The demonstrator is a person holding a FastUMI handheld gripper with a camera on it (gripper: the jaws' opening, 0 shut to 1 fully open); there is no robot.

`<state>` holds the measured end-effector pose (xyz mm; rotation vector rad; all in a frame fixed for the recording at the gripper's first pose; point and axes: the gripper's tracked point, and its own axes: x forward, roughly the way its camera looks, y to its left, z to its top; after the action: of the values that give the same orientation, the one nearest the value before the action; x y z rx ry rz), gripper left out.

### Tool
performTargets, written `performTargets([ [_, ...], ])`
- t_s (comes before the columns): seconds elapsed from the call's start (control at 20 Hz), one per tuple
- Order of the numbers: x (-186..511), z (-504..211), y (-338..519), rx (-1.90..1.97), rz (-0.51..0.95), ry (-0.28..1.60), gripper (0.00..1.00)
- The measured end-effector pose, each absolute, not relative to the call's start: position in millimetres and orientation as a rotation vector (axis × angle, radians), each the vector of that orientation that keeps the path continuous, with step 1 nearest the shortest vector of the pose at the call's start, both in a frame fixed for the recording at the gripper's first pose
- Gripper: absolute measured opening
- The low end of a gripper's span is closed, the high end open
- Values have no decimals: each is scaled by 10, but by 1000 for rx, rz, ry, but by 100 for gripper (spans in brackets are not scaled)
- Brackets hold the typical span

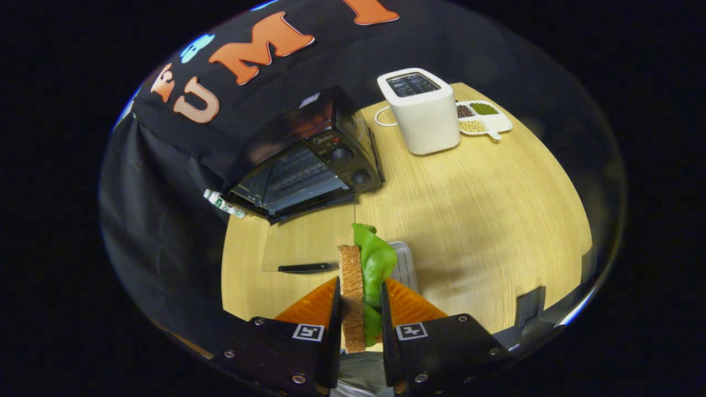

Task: Open the toaster oven, put the food inside, and close the toaster oven door.

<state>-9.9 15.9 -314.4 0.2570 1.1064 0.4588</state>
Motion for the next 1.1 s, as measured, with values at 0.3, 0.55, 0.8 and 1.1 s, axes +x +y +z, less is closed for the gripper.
performTargets([
  [0.3, -4, -2976, 770, 476, 497, 1016, 33],
  [0.55, 76, -2987, 1252, 669, 519, 943, 33],
  [0.8, 304, -3020, 1513, 879, 431, 837, 32],
  [1.1, 469, -3187, 1826, 1073, 287, 727, 32],
])
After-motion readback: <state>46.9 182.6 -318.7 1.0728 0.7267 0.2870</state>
